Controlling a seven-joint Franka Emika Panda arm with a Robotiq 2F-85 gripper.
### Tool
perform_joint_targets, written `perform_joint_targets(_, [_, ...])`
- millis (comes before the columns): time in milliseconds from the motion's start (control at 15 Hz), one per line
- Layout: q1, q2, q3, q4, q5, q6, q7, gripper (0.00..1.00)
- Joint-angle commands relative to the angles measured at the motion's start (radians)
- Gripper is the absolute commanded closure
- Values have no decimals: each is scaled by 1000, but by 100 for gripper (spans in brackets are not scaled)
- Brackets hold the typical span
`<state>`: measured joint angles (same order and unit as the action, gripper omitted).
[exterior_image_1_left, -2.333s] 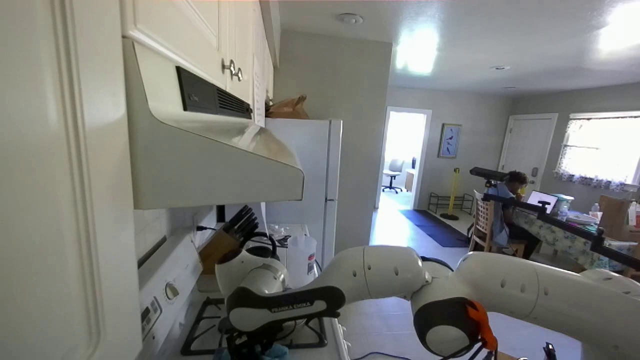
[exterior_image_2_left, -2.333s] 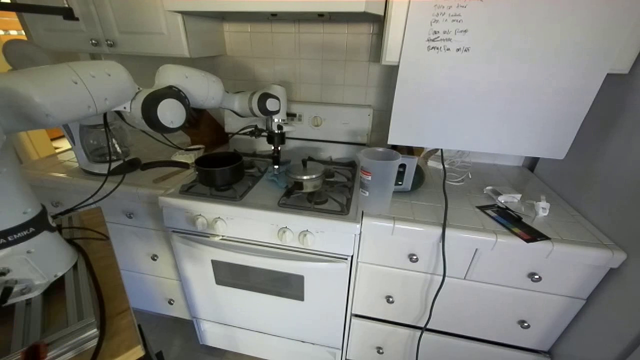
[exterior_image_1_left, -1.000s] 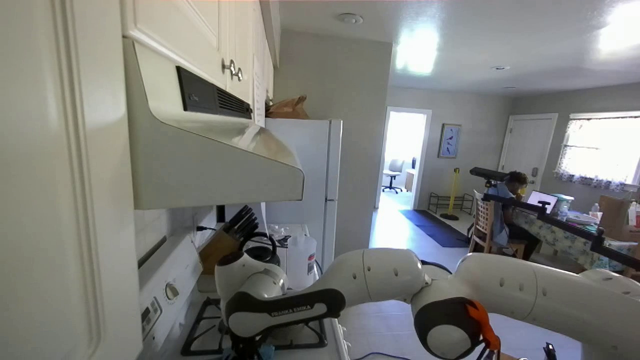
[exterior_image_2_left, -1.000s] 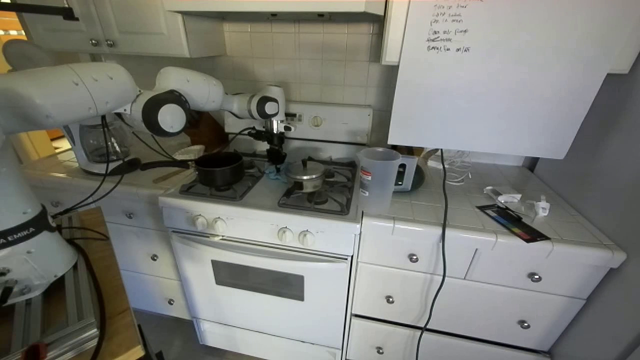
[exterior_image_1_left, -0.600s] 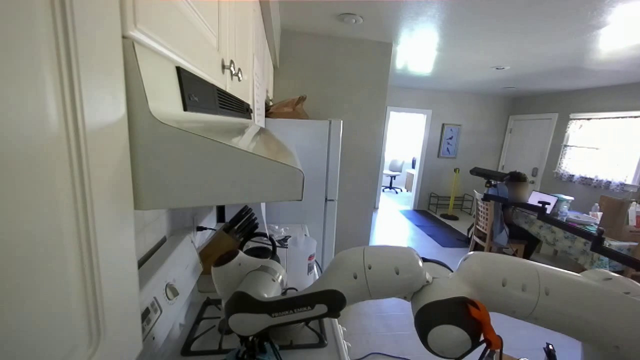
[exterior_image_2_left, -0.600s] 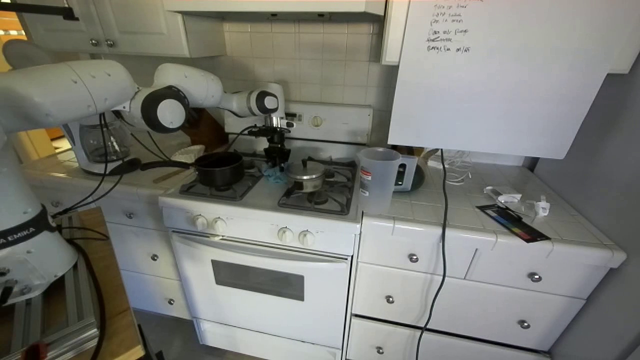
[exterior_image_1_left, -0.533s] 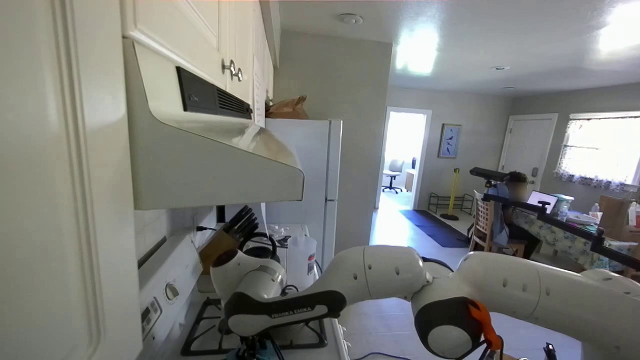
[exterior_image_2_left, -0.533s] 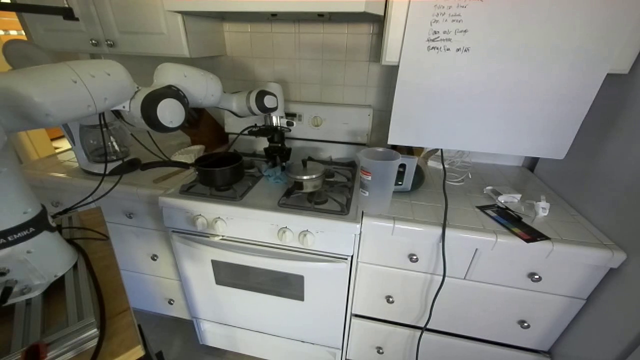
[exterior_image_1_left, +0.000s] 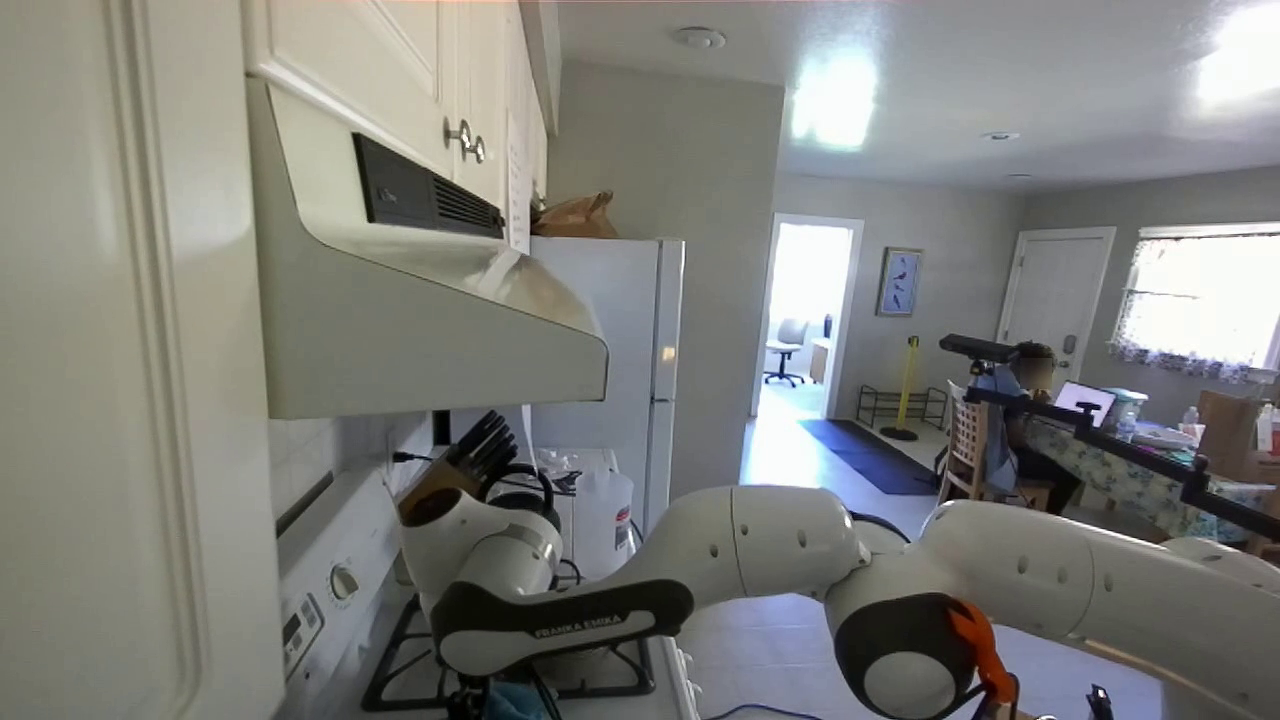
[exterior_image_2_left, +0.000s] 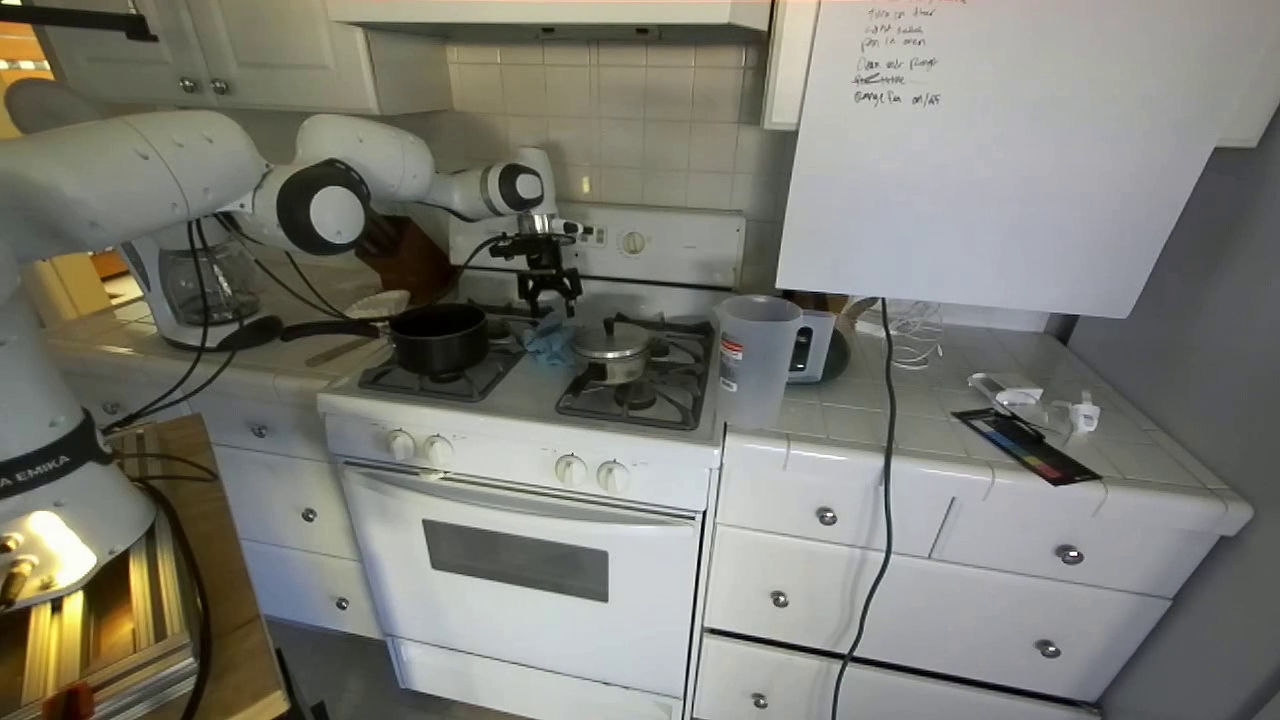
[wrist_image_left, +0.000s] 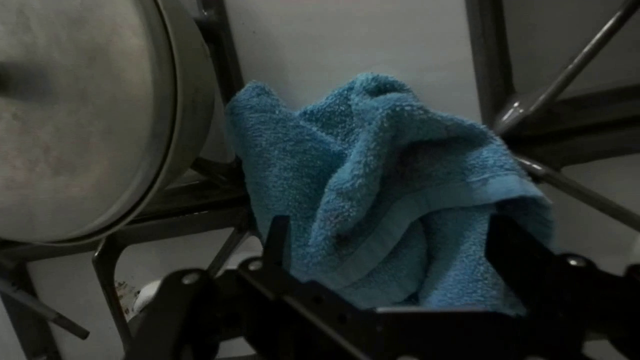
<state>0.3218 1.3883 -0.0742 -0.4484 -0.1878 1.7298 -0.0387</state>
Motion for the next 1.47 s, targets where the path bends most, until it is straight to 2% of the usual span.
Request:
perform_joint_targets(0, [5, -22, 28, -5, 35, -8, 80, 0])
perform_joint_targets(200, [5, -33, 41, -11, 64, -32, 194, 0])
perform_joint_targets(267, [8, -22, 25, -9, 36, -4, 131, 0])
perform_joint_targets(467, [8, -22, 28, -9, 46, -9, 174, 0])
perform_joint_targets(1400, [8, -22, 28, -9, 46, -9, 179, 0])
